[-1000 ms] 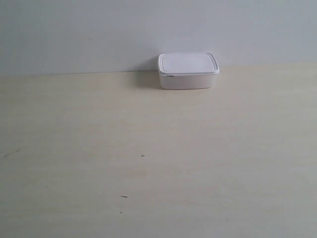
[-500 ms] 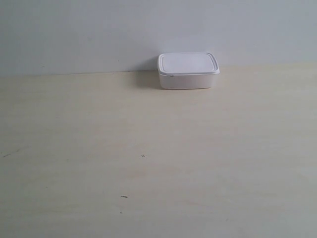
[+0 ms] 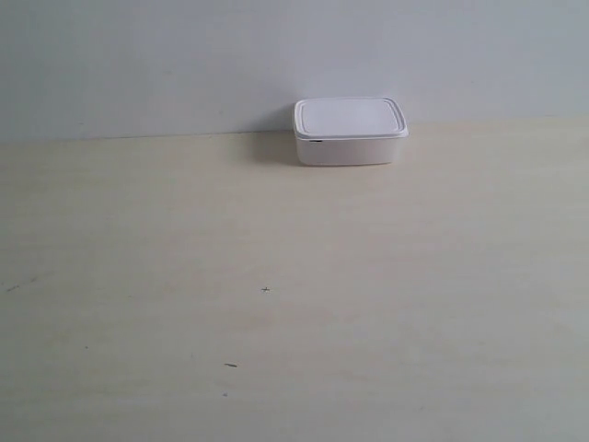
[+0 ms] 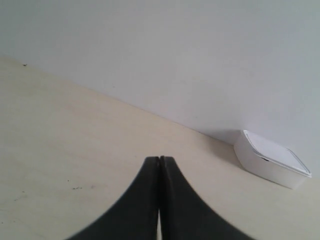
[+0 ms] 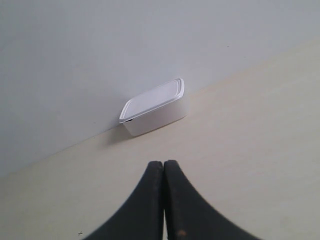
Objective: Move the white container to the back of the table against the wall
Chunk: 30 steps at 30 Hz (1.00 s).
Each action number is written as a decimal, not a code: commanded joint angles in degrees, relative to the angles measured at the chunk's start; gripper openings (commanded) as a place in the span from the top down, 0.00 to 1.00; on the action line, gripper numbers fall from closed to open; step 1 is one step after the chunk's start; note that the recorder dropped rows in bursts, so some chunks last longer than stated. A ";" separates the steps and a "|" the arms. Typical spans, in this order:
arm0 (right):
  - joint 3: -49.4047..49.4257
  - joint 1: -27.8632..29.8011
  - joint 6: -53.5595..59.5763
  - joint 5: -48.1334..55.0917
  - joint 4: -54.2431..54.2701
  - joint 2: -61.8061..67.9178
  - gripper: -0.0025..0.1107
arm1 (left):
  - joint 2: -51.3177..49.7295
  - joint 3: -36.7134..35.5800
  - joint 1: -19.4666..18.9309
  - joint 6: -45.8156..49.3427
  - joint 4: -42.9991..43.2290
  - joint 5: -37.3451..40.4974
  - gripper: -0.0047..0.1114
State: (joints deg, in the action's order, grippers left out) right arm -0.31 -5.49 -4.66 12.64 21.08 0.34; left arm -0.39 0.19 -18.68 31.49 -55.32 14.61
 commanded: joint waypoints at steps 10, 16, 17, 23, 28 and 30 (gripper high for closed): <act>0.31 0.30 0.14 -0.56 -20.46 -0.34 0.98 | 0.39 -0.19 -0.19 0.22 13.69 0.50 0.96; 0.31 0.30 0.14 1.39 -29.41 -0.34 0.98 | 0.39 -0.19 -0.19 0.22 35.88 0.85 0.96; 0.31 0.30 0.14 3.37 -30.54 -0.34 0.98 | 0.39 -0.19 -0.19 0.22 36.60 1.70 0.96; 0.31 0.14 0.14 3.67 -30.66 -0.34 0.98 | 0.39 -0.19 -0.19 0.22 36.83 6.66 0.96; 0.31 0.17 0.14 3.60 -30.00 -0.34 0.98 | 0.39 -0.19 -0.19 0.22 35.32 6.68 0.96; 0.31 0.17 0.14 3.60 -30.00 -0.34 0.98 | 0.39 -0.19 -0.19 0.22 35.19 6.68 0.96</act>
State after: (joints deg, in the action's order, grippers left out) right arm -0.31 -5.41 -4.66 16.42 -9.12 0.34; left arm -0.39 0.07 -18.68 31.49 -19.41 21.12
